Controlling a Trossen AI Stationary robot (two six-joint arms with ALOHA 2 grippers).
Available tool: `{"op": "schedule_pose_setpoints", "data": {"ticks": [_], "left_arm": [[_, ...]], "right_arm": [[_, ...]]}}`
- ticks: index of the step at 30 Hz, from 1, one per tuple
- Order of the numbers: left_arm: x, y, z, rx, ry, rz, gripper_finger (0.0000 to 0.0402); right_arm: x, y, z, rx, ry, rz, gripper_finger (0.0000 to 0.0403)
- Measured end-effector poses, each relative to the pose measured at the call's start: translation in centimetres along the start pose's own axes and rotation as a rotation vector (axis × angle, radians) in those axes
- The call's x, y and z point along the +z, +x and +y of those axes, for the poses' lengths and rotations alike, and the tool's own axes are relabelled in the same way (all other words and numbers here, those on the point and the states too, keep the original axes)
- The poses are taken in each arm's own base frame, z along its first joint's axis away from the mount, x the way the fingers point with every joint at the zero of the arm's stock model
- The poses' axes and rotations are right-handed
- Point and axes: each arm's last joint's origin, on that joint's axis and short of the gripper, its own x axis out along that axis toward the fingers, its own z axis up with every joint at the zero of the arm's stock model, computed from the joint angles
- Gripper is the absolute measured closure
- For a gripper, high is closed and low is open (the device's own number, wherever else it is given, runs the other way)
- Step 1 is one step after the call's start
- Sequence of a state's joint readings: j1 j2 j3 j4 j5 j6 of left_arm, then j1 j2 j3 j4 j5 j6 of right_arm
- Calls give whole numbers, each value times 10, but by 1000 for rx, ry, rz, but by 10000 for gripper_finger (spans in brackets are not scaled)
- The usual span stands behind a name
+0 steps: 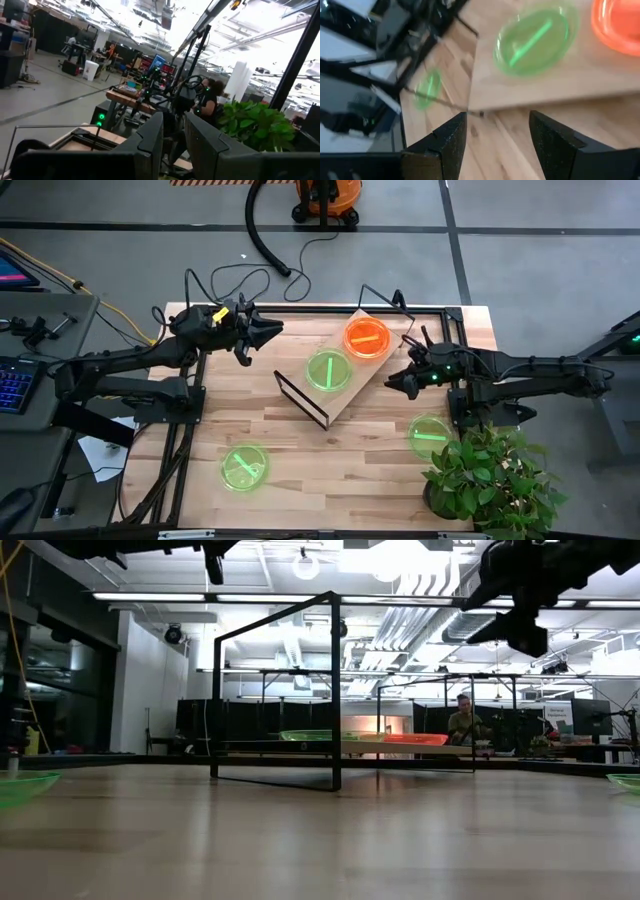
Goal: Place and stack plates onto a shelf
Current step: Stack the right green plate on top of the green plate on the shelf
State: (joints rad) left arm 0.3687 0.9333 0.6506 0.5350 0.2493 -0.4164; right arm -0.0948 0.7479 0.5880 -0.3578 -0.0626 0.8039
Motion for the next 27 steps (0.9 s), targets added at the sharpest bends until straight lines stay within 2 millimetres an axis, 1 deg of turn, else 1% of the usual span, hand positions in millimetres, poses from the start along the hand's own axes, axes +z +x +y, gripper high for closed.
{"op": "schedule_pose_setpoints", "data": {"ticks": [3, 6, 9, 12, 15, 19, 27], "left_arm": [[0, 0, 0, 0, 0, 0, 330], [0, 0, 0, 0, 0, 0, 330], [0, 0, 0, 1, 0, 4, 330], [-2, 0, 1, 8, -4, 19, 330], [-3, 0, 1, 13, -7, 31, 330], [-5, 0, 2, 20, -12, 49, 330], [-6, 0, 2, 24, 10, 61, 330]], "right_arm": [[-9, 3, -4, -41, 20, 110, 206], [-25, 9, -9, -119, 47, 276, 214], [-43, 15, -10, -204, 82, 447, 234], [-61, 21, -11, -320, 110, 570, 258], [-77, 24, -14, -470, 147, 659, 272], [-93, 25, -18, -652, 228, 757, 277], [-114, 40, -20, -775, 204, 847, 277]]}}
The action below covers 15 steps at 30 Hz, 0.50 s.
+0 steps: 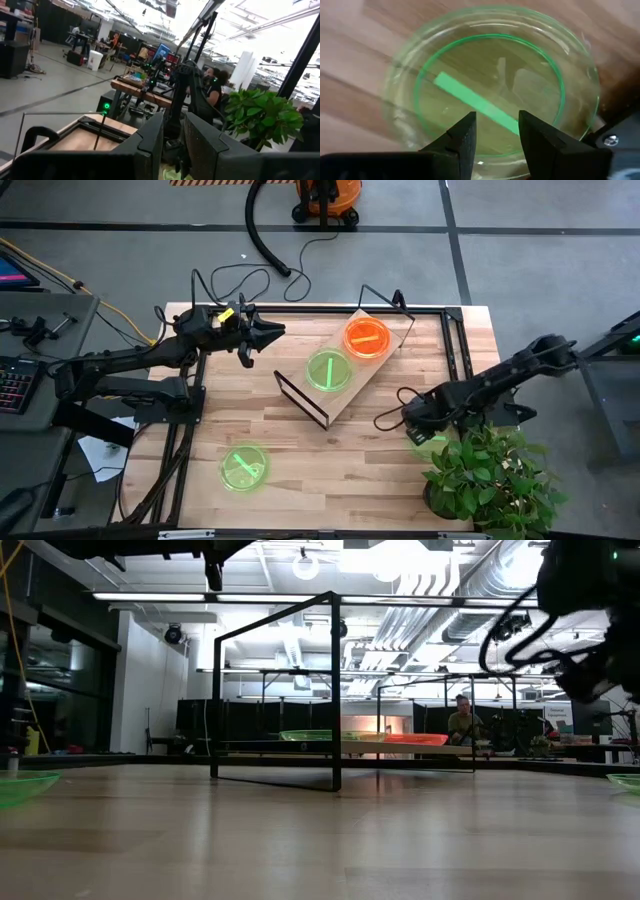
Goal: Place and stack plates onto a shelf
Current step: Stack the right green plate on top of the green plate on the shelf
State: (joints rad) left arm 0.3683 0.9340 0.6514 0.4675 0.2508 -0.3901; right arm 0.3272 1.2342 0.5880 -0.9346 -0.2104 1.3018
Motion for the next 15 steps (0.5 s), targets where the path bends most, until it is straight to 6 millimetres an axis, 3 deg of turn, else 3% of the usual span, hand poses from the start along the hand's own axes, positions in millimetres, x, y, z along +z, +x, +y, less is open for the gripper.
{"op": "schedule_pose_setpoints", "data": {"ticks": [11, 15], "left_arm": [[0, 0, 0, -1, 0, 1, 330], [0, 0, 0, -1, 0, 1, 330]], "right_arm": [[11, 29, 19, -62, -10, 34, 277], [19, 32, 29, 24, 0, 9, 277]]}}
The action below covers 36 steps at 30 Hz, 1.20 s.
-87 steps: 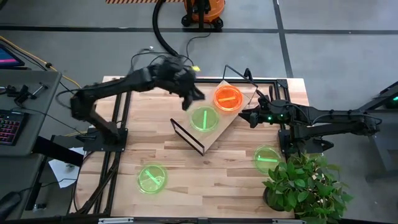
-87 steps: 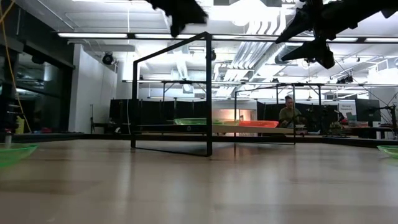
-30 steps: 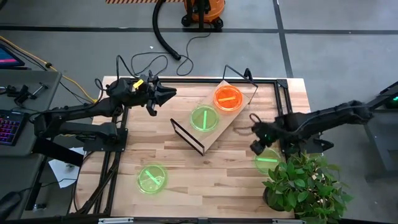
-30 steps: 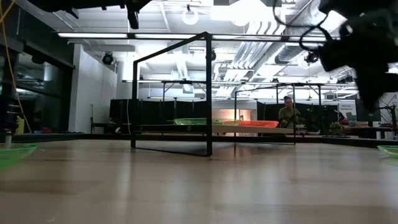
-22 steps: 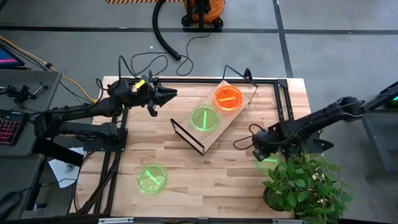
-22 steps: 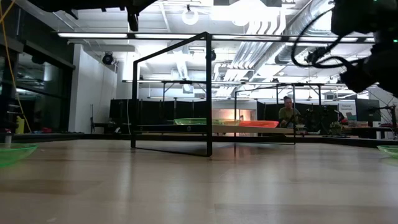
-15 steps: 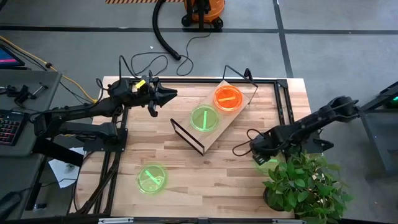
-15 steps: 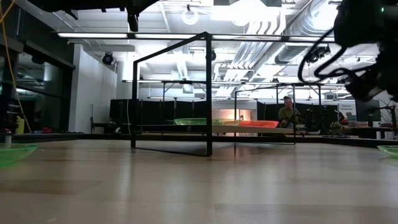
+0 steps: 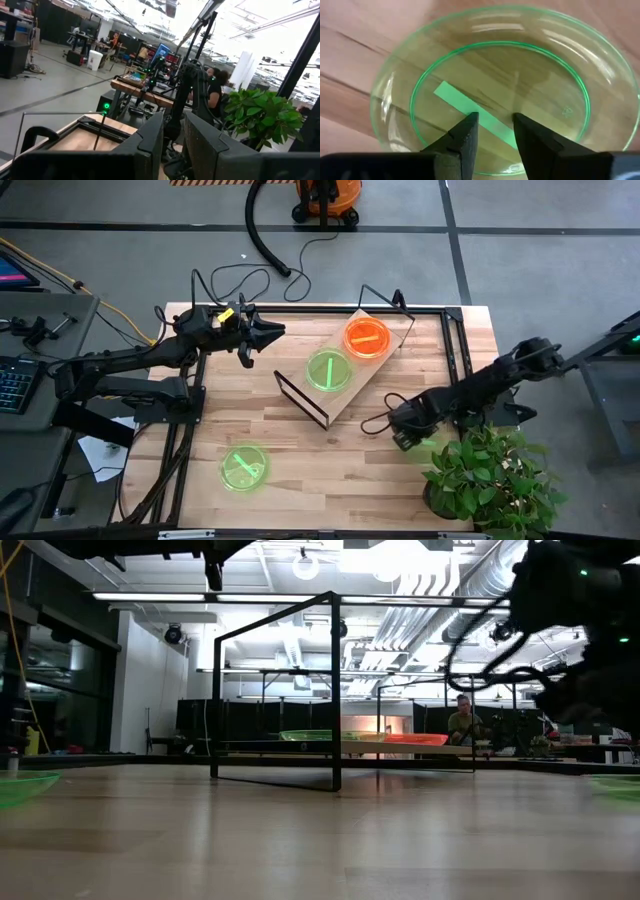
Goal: Place and stack plates onto a shelf
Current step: Stack the right green plate on top of the green plate on the shelf
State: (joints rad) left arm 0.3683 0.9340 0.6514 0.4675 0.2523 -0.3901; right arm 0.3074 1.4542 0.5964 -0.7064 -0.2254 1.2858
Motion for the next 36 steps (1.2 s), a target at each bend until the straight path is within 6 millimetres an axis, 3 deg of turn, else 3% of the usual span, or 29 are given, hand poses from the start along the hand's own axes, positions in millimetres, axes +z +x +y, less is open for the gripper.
{"op": "schedule_pose_setpoints", "data": {"ticks": [9, 15, 19, 25, 28, 36], "left_arm": [[0, 0, 0, 0, 0, 0, 330], [0, 0, 0, 0, 0, 0, 330], [0, 0, 0, 0, 0, 0, 330], [0, 0, 0, 1, 0, -1, 330], [0, 0, 0, 1, 0, -1, 330], [0, 0, 0, 1, -1, -1, 330]], "right_arm": [[24, -11, 19, 248, -18, -265, 277], [29, -24, 25, 381, -102, -324, 277], [20, -45, 13, 394, -123, -369, 277], [1, -62, -28, 231, -54, -343, 277], [-3, -59, -40, 254, -16, -345, 277], [1, -21, -51, 429, 70, -342, 277]]}}
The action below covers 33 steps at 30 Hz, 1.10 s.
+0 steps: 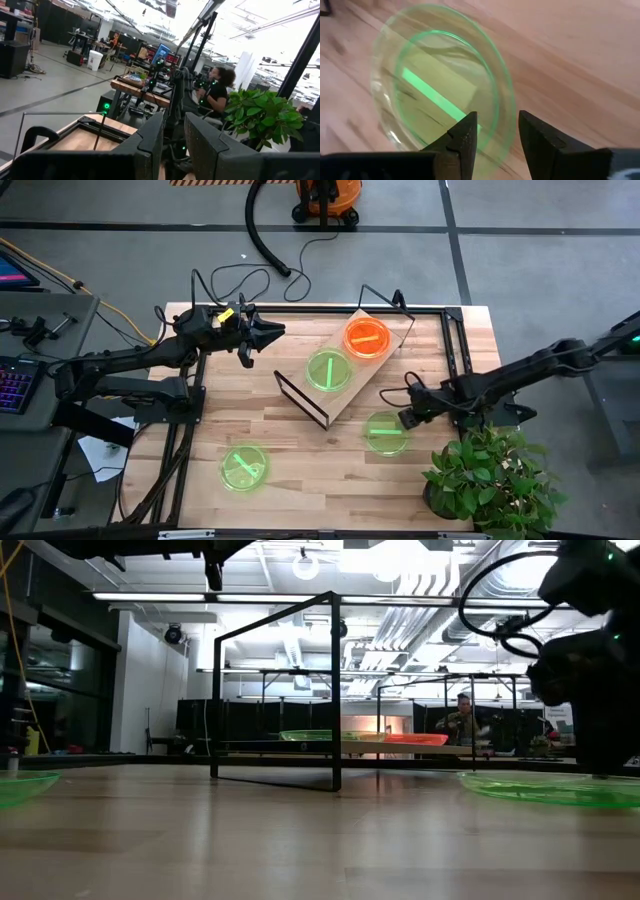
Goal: Place and stack plates onto a shelf
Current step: Stack the right green plate on top of the green plate on the shelf
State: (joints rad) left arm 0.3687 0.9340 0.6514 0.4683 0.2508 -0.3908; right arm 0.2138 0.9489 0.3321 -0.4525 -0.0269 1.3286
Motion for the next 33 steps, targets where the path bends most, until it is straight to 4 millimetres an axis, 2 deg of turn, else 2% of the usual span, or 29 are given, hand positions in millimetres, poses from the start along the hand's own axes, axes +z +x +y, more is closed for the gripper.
{"op": "schedule_pose_setpoints", "data": {"ticks": [6, 16, 19, 23, 28, 33], "left_arm": [[0, 0, 0, 0, -1, 0, 330], [0, 0, 0, 0, -1, 0, 330], [0, 0, 0, 0, 0, 0, 330], [0, 0, 0, 0, 0, 1, 330], [0, 0, 0, 0, 0, 1, 330], [0, 0, 0, 0, 0, 0, 330]], "right_arm": [[-2, 11, -10, 46, 24, -14, 277], [-3, 15, -15, 59, 18, -20, 281], [-4, 16, -17, 38, 61, -12, 311], [-3, 16, -17, 37, 87, -16, 389], [2, 14, -13, 119, 105, 17, 399], [5, 2, -6, 271, 25, 73, 402]]}}
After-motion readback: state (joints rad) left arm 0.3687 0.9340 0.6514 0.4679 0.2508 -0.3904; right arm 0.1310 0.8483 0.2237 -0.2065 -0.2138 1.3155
